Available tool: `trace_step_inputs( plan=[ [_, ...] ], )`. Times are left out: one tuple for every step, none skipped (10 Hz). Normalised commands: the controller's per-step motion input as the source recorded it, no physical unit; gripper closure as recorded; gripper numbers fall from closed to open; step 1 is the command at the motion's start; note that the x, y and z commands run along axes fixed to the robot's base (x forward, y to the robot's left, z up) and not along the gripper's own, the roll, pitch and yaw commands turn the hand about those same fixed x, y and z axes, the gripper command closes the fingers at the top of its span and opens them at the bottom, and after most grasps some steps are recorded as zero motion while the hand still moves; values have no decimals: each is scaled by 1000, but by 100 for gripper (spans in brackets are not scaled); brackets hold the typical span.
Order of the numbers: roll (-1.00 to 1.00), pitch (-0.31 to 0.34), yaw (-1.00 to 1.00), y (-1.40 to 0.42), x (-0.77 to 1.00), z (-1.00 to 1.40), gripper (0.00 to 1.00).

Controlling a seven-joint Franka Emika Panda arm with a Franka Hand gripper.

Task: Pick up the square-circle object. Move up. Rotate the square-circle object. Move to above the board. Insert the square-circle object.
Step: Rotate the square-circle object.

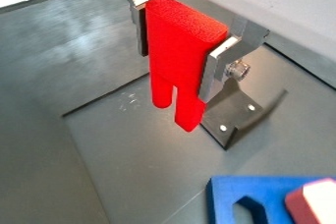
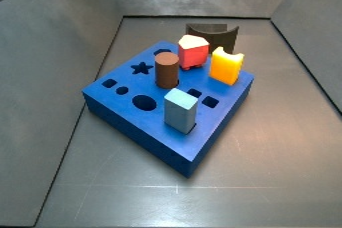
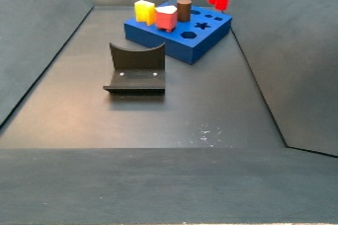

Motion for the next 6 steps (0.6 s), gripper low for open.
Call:
trace_step_inputs(
  plan=[
    [-22, 29, -1000, 9, 44, -17, 100],
    [-24, 31, -1000, 9, 44, -17, 100],
    [-25, 33, -1000, 9, 44, -17, 100],
    [-27, 36, -1000, 9, 44, -17, 100],
    [-31, 40, -1000, 9, 44, -17, 100],
    [-34, 44, -1000, 10, 44, -17, 100]
  ],
)
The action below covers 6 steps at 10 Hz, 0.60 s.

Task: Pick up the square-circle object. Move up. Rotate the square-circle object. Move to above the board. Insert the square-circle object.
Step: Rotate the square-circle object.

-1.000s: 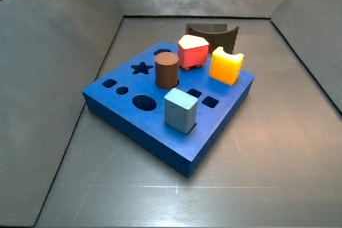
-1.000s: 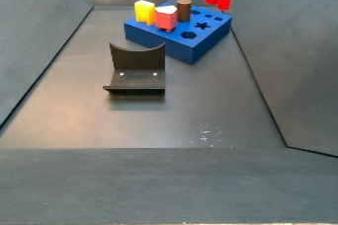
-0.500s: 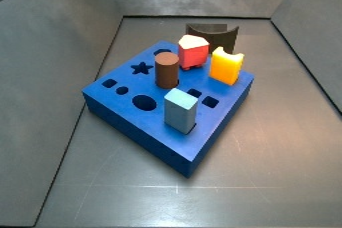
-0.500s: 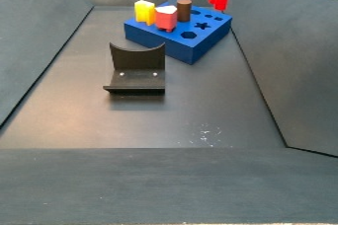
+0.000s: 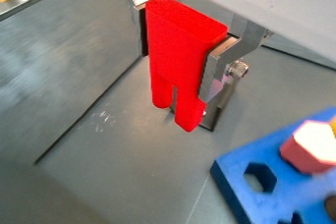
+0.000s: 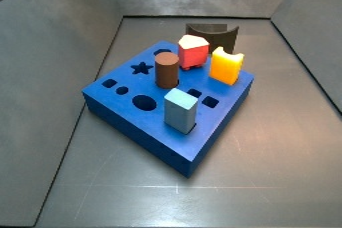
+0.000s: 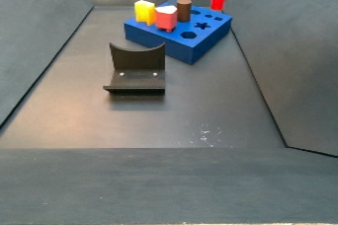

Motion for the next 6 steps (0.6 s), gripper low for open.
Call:
trace_step_inputs(
  plan=[
    [-39, 51, -1000, 9, 44, -16, 100],
    [-42, 55, -1000, 10, 44, -16, 100],
    [-50, 65, -1000, 10, 44, -15, 100],
    [-20, 26, -1000, 0, 0, 0, 100],
    [-21, 28, -1000, 0, 0, 1, 100],
    [-22, 29, -1000, 1, 0, 1, 100]
  ],
)
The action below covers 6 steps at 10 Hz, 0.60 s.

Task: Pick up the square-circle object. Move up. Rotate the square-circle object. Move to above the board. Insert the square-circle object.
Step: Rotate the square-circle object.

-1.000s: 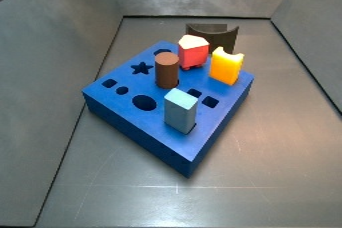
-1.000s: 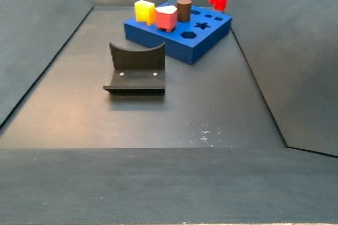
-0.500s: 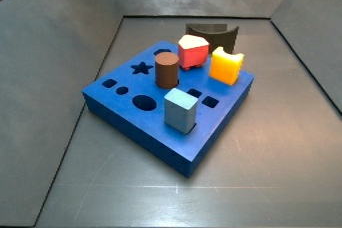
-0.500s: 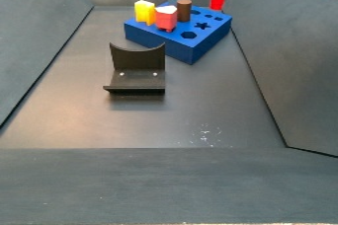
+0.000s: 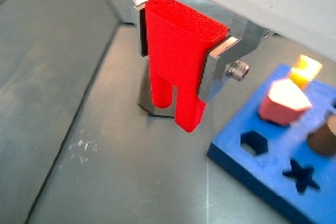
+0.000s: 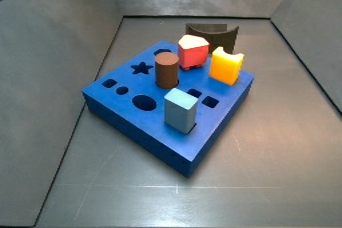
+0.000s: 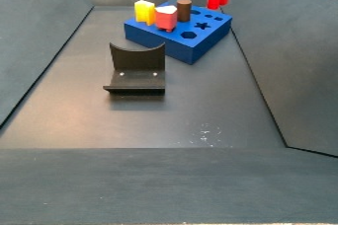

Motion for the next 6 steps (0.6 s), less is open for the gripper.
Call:
trace_step_inputs(
  plan=[
    [-25, 32, -1000, 2, 1, 2, 100],
    [-27, 34, -1000, 4, 2, 3, 100],
    [-29, 37, -1000, 5, 3, 4, 100],
    [-31, 39, -1000, 5, 3, 4, 100],
    [-35, 45, -1000, 6, 4, 4, 100],
    [-39, 49, -1000, 7, 5, 5, 100]
  ],
)
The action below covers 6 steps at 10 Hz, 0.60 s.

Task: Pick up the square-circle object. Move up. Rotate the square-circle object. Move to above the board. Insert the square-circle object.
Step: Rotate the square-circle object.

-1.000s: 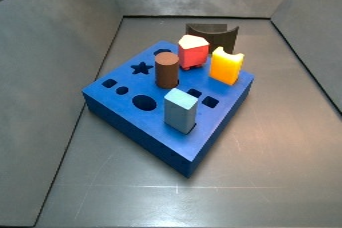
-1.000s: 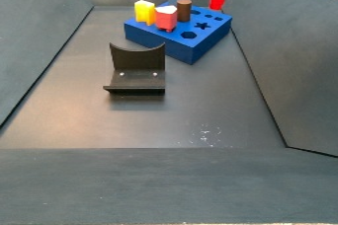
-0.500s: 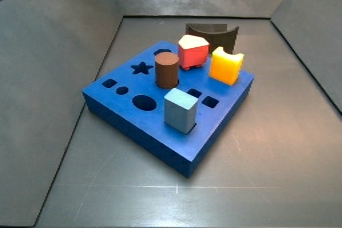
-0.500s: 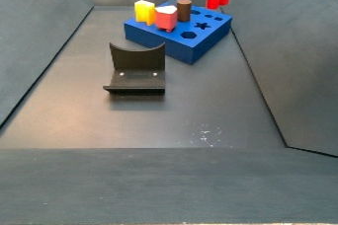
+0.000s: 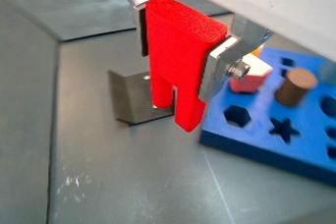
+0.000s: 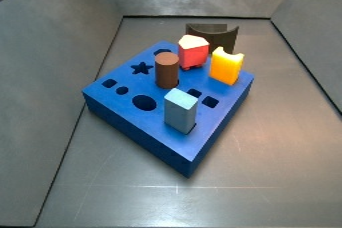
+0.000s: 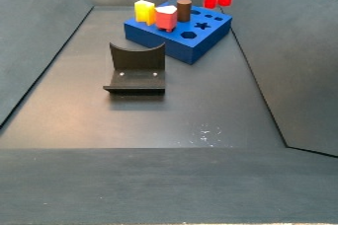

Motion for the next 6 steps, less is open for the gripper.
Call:
trace_step_inputs(
  plan=[
    [-46, 57, -1000, 8, 5, 5, 100],
    [-50, 62, -1000, 8, 6, 6, 100],
    [-61, 76, -1000, 9, 7, 7, 100],
    [-82, 101, -1000, 9, 9, 8, 100],
    [-87, 105, -806, 10, 11, 10, 100],
    [-86, 103, -564, 10, 13, 11, 100]
  ],
)
